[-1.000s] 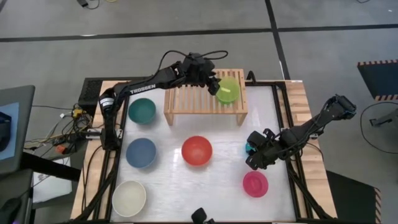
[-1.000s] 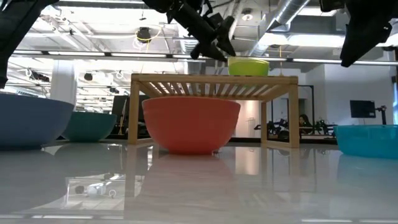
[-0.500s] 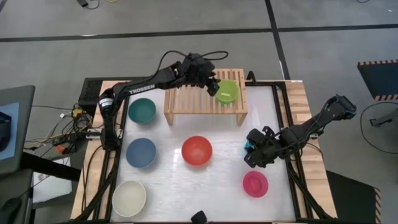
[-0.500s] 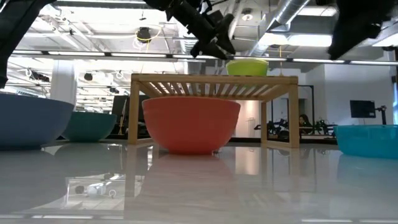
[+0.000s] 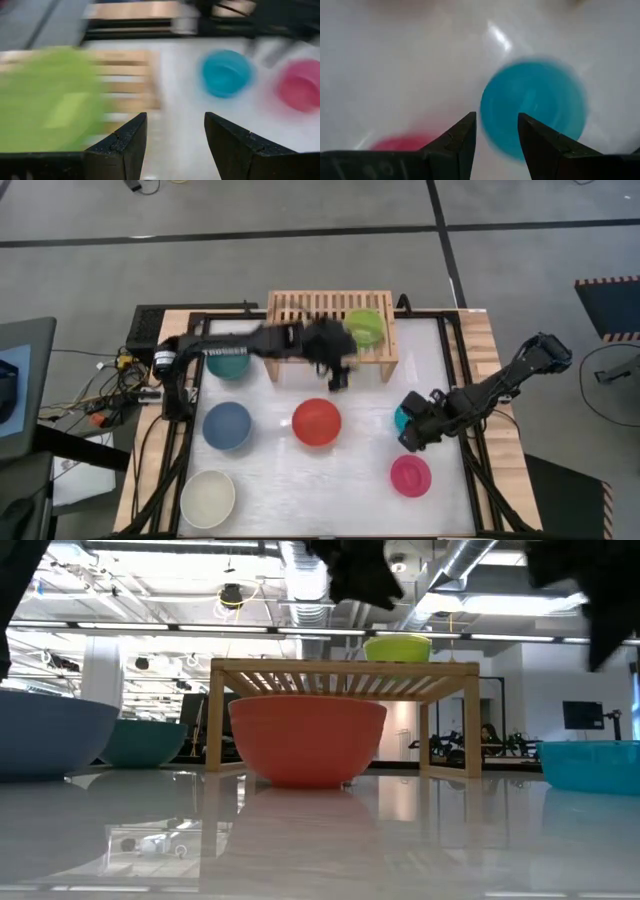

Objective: Place and stack bowls onto a shelf
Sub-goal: Stack the pink bowl on top of the yellow bowl on the shelf

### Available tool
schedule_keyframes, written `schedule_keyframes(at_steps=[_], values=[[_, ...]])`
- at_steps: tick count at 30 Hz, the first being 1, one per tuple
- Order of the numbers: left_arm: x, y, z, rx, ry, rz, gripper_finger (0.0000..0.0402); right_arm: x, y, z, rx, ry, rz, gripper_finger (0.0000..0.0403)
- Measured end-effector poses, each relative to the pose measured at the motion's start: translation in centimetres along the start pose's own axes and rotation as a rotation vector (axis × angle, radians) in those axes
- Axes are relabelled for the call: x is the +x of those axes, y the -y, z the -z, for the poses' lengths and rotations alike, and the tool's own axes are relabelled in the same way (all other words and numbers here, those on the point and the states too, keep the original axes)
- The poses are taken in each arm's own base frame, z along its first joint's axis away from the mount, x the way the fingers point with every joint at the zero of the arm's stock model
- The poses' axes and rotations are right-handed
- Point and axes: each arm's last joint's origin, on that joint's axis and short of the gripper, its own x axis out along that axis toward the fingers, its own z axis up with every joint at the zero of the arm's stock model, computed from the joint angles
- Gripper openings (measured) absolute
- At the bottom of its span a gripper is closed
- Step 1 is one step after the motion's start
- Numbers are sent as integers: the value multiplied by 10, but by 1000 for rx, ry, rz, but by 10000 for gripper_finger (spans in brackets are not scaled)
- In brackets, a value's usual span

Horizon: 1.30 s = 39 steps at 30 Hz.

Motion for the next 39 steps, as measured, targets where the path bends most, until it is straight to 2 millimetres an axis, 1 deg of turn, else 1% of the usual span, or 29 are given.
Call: schedule_keyframes(at_steps=[4,7,10,13,17,20,22,25,27,34,35,39], values=[[13,61,18,78,8,98,182,4,-10,22,8,-107,-43,169],[18,98,31,100,67,130,182,6,-17,37,-1,-166,-42,169],[21,125,47,89,94,137,182,13,-28,47,-10,-201,-50,169],[22,141,59,83,107,118,182,27,-42,54,-4,-249,-40,169],[22,152,70,88,85,66,182,48,-51,59,11,-308,44,166],[22,154,74,92,76,45,182,60,-50,62,16,-351,138,160],[22,154,74,93,73,44,182,64,-49,64,16,-364,187,153],[23,152,73,89,74,39,182,66,-49,63,21,-372,200,137],[23,150,73,77,75,36,182,67,-50,63,23,-370,186,119],[33,147,76,21,79,29,182,67,-55,61,22,-336,134,27],[34,147,78,21,72,32,182,66,-55,61,20,-323,135,22],[39,148,75,-2,110,73,182,60,-60,55,-23,-221,126,22]])
